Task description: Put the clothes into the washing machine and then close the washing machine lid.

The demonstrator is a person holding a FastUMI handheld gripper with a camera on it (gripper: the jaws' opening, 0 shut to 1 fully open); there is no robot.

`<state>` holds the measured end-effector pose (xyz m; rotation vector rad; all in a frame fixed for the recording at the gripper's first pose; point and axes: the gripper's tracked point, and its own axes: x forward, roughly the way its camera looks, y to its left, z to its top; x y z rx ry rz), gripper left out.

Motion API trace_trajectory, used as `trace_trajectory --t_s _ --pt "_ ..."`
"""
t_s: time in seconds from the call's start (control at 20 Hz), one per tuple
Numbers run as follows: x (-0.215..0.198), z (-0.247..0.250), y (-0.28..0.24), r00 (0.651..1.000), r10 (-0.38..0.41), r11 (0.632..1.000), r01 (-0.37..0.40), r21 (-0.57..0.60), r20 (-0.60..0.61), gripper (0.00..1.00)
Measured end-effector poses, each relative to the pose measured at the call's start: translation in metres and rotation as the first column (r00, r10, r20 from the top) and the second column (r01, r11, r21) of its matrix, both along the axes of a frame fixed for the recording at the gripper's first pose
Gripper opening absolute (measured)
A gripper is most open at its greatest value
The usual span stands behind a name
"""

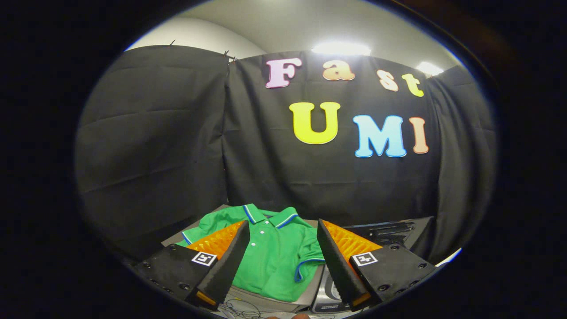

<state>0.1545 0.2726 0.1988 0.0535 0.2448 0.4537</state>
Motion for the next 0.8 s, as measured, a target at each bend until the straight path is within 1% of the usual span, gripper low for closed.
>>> trace_trajectory --t_s 0.15,0.25,0.35,0.4,0.55,0.7,0.8 --pt "0.014 -0.007 0.037 0.996 0.051 0.998 -0.054 -0.036 -0.076 0.96" --pt "0.024 -0.018 0.055 0.989 0.065 0.994 -0.076 -0.076 -0.136 0.95" --pt "0.03 -0.028 0.076 0.978 0.078 0.994 -0.091 -0.057 -0.192 0.96" --pt "0.035 -0.033 0.083 0.974 0.071 0.995 -0.083 -0.048 -0.217 0.95" --pt "0.049 -0.058 0.103 0.942 0.057 0.992 -0.09 -0.087 -0.331 0.95" --pt "0.066 -0.076 0.117 0.923 0.039 0.986 -0.098 -0.135 -0.383 0.95" --pt "0.073 -0.089 0.118 0.914 0.013 0.98 -0.092 -0.176 -0.406 0.94"
